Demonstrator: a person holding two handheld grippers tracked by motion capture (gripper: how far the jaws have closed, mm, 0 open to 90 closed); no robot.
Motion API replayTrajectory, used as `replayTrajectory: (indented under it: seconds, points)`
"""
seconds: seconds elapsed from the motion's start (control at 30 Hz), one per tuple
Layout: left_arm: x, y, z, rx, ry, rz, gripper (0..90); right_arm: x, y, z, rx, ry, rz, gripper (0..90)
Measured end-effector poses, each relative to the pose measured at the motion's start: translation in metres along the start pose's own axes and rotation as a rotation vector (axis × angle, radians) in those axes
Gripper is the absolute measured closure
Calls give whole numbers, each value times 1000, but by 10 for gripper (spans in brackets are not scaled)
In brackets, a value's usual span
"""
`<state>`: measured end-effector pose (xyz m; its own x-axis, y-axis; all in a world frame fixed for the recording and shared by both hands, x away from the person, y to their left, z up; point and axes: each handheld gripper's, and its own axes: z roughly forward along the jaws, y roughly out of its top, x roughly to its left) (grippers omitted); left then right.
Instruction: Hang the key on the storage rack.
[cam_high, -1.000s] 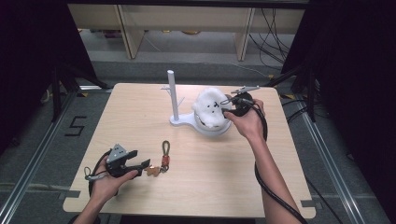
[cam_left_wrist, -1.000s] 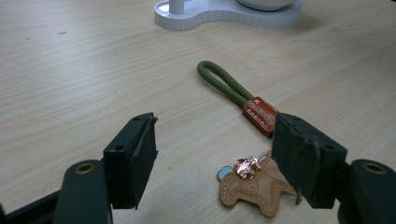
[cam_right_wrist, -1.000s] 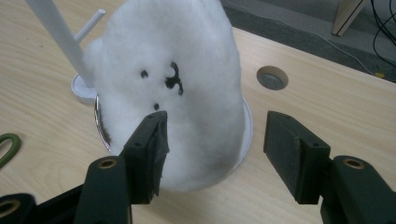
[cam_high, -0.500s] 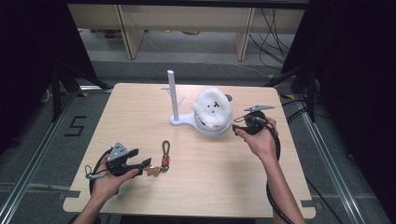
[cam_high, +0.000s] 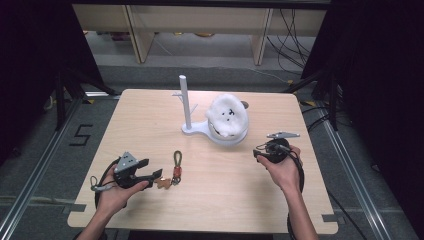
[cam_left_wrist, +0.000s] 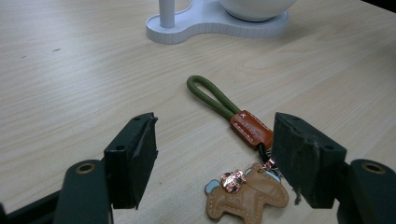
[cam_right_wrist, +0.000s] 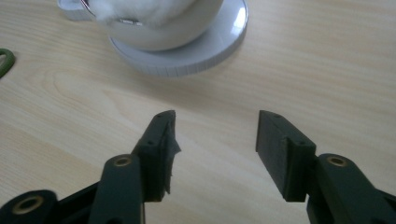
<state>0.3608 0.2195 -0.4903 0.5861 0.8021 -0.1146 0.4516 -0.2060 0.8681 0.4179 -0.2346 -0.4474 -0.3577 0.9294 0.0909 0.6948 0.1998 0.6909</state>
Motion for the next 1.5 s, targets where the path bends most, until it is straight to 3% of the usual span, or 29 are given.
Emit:
replayTrajectory:
  seconds: [0.17, 0.27, 0.33, 0.4, 0.47, 0.5, 0.53, 0.57, 0.6, 0.73, 0.77, 0.8, 0.87, 0.9, 1.0, 1.07, 1.1, 1.13, 1.23, 1.27, 1.33, 1.4, 1.43, 1.47, 1.5]
  points:
    - [3, 3, -6, 5, 3, -13, 317, 1, -14, 1, 61, 5, 42, 586]
    - [3, 5, -8, 20, 2, -12, 327, -2, -22, 3, 72, -16, 23, 613]
    - [1, 8, -8, 36, 2, -12, 331, 0, -29, 0, 101, 3, 58, 626]
    - [0, 11, -7, 48, -14, -3, 335, -1, -30, 0, 107, 15, 51, 627]
    - [-1, 15, -4, 80, -26, 0, 336, -5, -34, -1, 110, -9, 53, 630]
    - [-2, 17, -3, 98, -36, 5, 336, -6, -35, -1, 104, 7, 48, 629]
    - [-2, 21, -1, 121, -53, 21, 339, -8, -37, -2, 113, -16, 46, 628]
    - [-2, 21, -1, 121, -53, 21, 341, -8, -37, -2, 113, -16, 46, 628]
    - [-2, 26, 0, 163, -70, 56, 342, -7, -37, -4, 115, -8, 57, 623]
    - [-3, 33, 2, 201, -82, 69, 346, -5, -37, -8, 118, -15, 47, 618]
    - [-3, 36, 3, 203, -83, 73, 347, -6, -36, -7, 117, 19, 39, 613]
    - [-1, 38, 3, 222, -83, 97, 347, -5, -37, -7, 118, 21, 39, 612]
    - [-1, 40, 5, 237, -78, 105, 350, -4, -36, -7, 126, -1, 47, 610]
    - [-1, 42, 8, 282, -91, 130, 352, -5, -37, -5, 130, 19, 39, 610]
    - [-3, 44, 12, 325, -103, 140, 359, -4, -37, -3, 152, 22, 41, 610]
    - [-4, 45, 20, 405, -133, 145, 366, -4, -38, -1, 142, 21, 41, 603]
    - [-4, 45, 24, 424, -137, 140, 369, -4, -37, -2, 170, 13, 29, 599]
    - [-4, 45, 24, 424, -137, 140, 374, -4, -37, -2, 170, 13, 29, 599]
    - [-10, 49, 36, 500, -149, 146, 392, -3, -37, -4, 175, 24, 49, 592]
    - [-10, 49, 36, 500, -149, 146, 392, -3, -37, -4, 175, 24, 49, 592]
    - [-11, 51, 45, 546, -141, 119, 389, -1, -37, -4, 149, 32, 67, 587]
    - [-12, 51, 48, 557, -131, 110, 389, -1, -37, -4, 148, 33, 71, 584]
    - [-15, 52, 55, 589, -115, 69, 386, 0, -37, -4, 156, 43, 75, 583]
    - [-15, 52, 55, 589, -115, 69, 382, -1, -37, -4, 172, 51, 58, 583]
    - [-16, 52, 60, 611, -106, 36, 379, 0, -36, -4, 175, 47, 60, 583]
